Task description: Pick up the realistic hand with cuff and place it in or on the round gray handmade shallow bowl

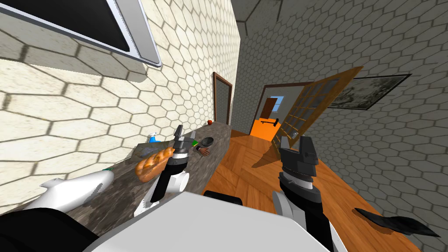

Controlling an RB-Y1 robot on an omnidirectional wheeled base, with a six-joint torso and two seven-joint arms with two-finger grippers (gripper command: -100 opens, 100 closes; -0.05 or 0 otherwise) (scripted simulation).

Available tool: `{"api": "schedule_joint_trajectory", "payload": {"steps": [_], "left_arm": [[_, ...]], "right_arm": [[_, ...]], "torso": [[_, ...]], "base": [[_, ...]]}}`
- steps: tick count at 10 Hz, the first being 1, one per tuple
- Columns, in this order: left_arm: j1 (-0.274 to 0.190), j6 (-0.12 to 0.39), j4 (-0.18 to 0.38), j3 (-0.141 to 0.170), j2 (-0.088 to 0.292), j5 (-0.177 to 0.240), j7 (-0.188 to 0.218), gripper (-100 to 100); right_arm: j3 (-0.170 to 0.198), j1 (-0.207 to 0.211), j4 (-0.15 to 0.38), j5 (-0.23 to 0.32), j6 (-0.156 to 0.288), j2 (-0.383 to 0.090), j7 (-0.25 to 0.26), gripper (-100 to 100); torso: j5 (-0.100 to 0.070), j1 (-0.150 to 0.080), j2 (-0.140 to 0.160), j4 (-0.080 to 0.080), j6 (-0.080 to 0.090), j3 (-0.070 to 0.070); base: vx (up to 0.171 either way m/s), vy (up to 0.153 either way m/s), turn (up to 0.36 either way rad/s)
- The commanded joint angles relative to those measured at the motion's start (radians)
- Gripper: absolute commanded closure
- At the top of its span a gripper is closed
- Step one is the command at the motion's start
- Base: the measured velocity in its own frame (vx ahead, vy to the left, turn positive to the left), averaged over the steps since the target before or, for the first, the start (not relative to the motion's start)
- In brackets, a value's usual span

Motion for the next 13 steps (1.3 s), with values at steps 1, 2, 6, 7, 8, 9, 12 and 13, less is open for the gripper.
{"api": "schedule_joint_trajectory", "payload": {"steps": [1, 2, 6, 7, 8, 9, 12, 13], "left_arm": [[-0.004, -0.012, 0.036, -0.007, 0.025, -0.001, -0.004, -100], [-0.006, -0.018, 0.053, -0.011, 0.033, -0.002, -0.006, -100], [-0.017, -0.052, 0.153, -0.028, 0.066, -0.003, -0.017, -100], [-0.021, -0.063, 0.184, -0.033, 0.072, -0.004, -0.020, -100], [-0.025, -0.075, 0.211, -0.038, 0.078, -0.004, -0.023, -100], [-0.025, -0.075, 0.217, -0.038, 0.078, -0.004, -0.023, -100], [-0.039, -0.117, 0.328, -0.054, 0.093, -0.005, -0.033, -100], [-0.044, -0.133, 0.369, -0.059, 0.096, -0.005, -0.037, -100]], "right_arm": [[0.000, 0.000, 0.000, 0.000, 0.000, 0.000, 0.000, 0], [0.000, 0.000, 0.000, 0.000, 0.000, 0.000, 0.000, 0], [0.000, 0.000, 0.000, 0.000, 0.000, 0.000, 0.000, 0], [0.000, 0.000, 0.000, 0.000, 0.000, 0.000, 0.000, 0], [0.000, 0.000, 0.000, 0.000, 0.000, 0.000, 0.000, 0], [0.000, 0.000, 0.000, 0.000, 0.000, 0.000, 0.000, 0], [0.000, 0.000, 0.000, 0.000, 0.000, 0.000, 0.000, 0], [0.000, 0.000, 0.000, 0.000, 0.000, 0.000, 0.000, 0]], "torso": [[0.000, 0.000, 0.000, 0.000, 0.000, 0.000], [0.000, 0.001, 0.002, 0.000, 0.000, 0.001], [0.000, 0.001, 0.003, 0.001, 0.000, 0.002], [0.000, 0.001, 0.003, 0.001, 0.000, 0.002], [0.000, 0.001, 0.004, 0.001, 0.000, 0.002], [0.000, 0.002, 0.004, 0.001, 0.000, 0.002], [0.000, 0.001, 0.003, 0.001, 0.000, 0.001], [0.000, 0.002, 0.003, 0.001, 0.000, 0.002]], "base": [[-0.034, 0.006, -0.074], [-0.058, 0.015, -0.075], [-0.052, 0.017, -0.064], [-0.053, 0.015, -0.072], [-0.055, 0.019, -0.072], [-0.037, 0.016, -0.023], [-0.043, 0.016, -0.069], [-0.054, 0.022, -0.068]]}}
